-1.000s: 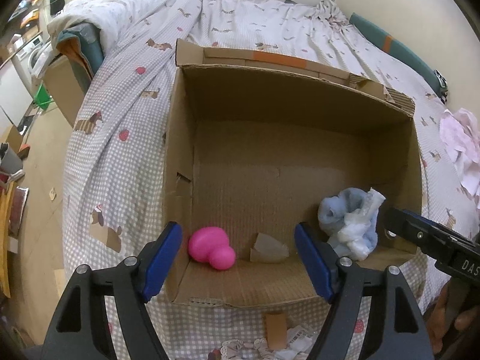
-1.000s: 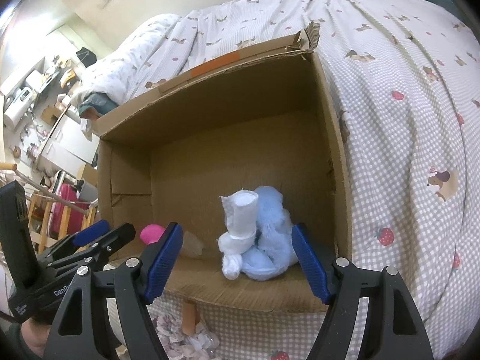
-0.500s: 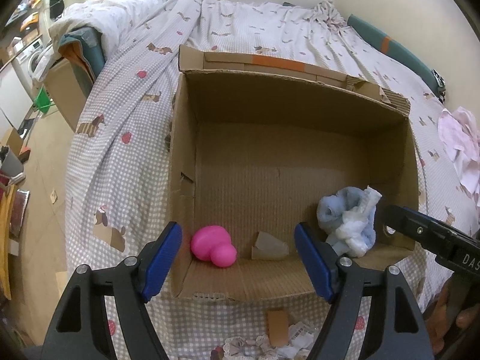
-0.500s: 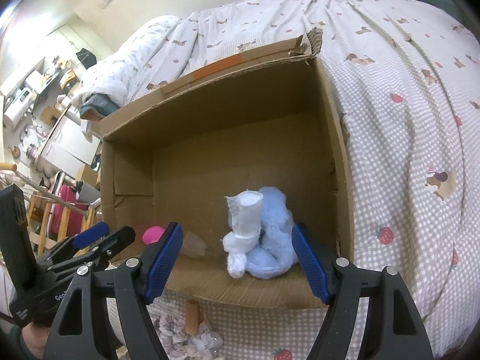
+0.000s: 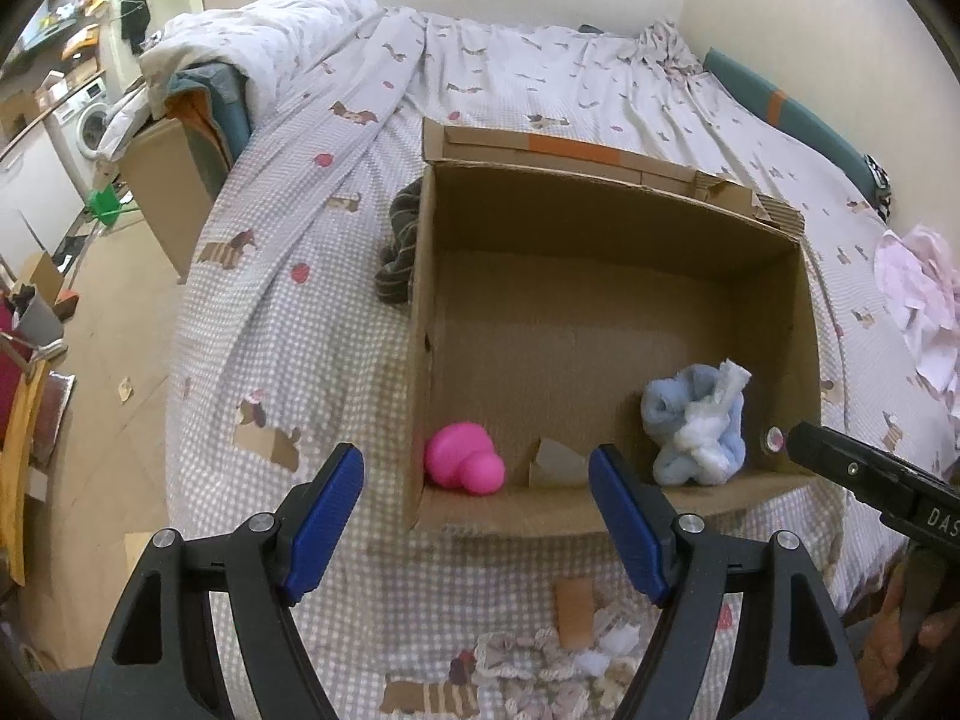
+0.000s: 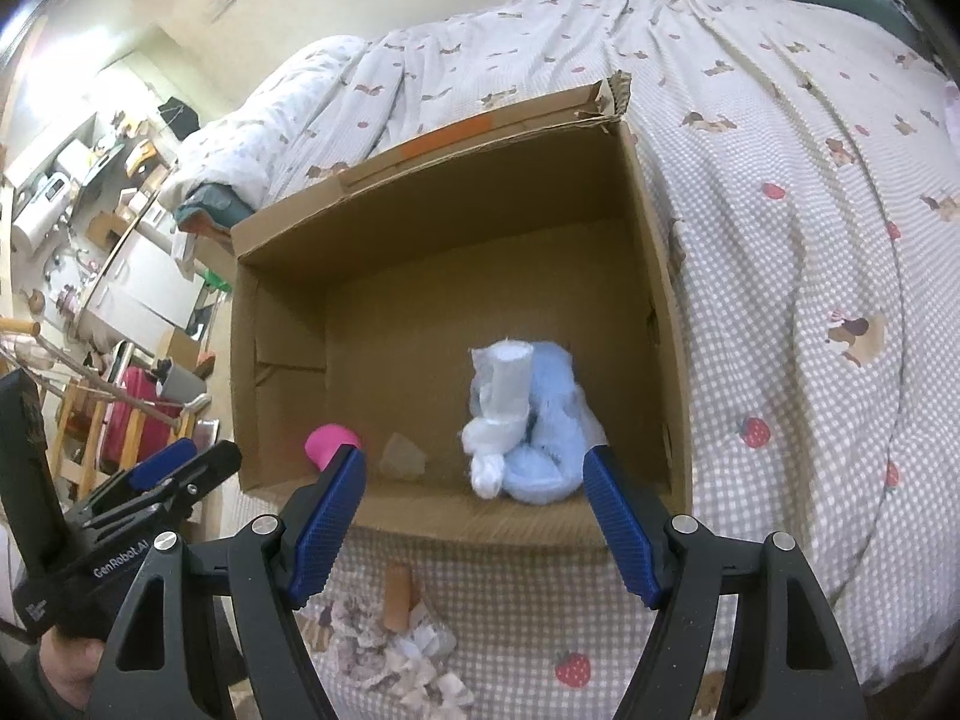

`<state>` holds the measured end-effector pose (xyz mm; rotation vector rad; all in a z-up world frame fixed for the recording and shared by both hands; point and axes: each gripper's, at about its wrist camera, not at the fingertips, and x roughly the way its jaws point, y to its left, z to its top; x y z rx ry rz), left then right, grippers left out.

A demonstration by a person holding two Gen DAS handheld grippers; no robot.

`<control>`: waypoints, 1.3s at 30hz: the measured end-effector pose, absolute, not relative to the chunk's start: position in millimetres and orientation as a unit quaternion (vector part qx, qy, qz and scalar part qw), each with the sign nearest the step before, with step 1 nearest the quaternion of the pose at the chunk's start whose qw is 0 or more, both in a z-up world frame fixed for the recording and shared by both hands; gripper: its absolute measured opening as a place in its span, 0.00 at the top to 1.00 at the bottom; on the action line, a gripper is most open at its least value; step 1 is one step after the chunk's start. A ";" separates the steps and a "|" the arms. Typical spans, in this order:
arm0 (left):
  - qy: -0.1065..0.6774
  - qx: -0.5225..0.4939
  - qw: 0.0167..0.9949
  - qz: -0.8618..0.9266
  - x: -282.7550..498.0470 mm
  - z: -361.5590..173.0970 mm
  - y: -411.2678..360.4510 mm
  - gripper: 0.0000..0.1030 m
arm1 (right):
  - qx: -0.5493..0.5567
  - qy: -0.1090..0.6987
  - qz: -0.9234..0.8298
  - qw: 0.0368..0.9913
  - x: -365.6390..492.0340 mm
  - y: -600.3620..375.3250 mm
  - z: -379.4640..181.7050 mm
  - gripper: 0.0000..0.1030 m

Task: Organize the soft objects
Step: 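Withdraw both open grippers from the box toward the lace trim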

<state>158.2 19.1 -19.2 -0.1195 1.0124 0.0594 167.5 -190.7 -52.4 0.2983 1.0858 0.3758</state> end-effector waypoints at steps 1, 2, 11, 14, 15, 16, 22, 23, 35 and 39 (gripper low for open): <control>0.485 -0.055 0.872 0.031 155.1 -18.9 19.9 0.27 | 0.138 0.512 0.178 0.829 164.7 -189.8 -51.7 0.23; 0.486 -0.051 0.872 0.033 152.5 -19.4 19.7 0.27 | 0.135 0.512 0.179 0.829 162.1 -189.4 -51.2 0.23; 0.491 -0.027 0.870 0.032 127.7 -19.5 13.8 0.27 | 0.120 0.520 0.187 0.825 134.1 -180.9 -55.6 0.23; 0.494 -0.028 0.869 0.029 116.1 -19.6 12.9 0.27 | 0.120 0.522 0.190 0.823 123.9 -179.2 -56.2 0.23; 0.495 -0.028 0.868 0.028 112.5 -19.8 12.9 0.27 | 0.120 0.523 0.191 0.822 120.5 -179.0 -56.8 0.23; 0.496 -0.030 0.867 0.028 108.6 -19.8 13.4 0.27 | 0.120 0.524 0.192 0.821 117.1 -178.9 -57.4 0.23; 0.500 -0.053 0.864 0.032 87.8 -19.3 18.6 0.27 | 0.124 0.531 0.195 0.816 97.4 -180.0 -60.5 0.23; 0.500 -0.056 0.863 0.040 83.2 -19.6 19.8 0.27 | 0.123 0.532 0.195 0.814 94.3 -180.1 -61.4 0.23; 0.518 -0.088 0.848 0.071 77.2 -30.3 29.7 0.27 | 0.128 0.566 0.190 0.792 85.5 -182.6 -84.3 0.23; 0.522 -0.097 0.844 0.081 79.5 -33.9 34.6 0.27 | 0.155 0.580 0.194 0.776 90.2 -183.2 -93.3 0.23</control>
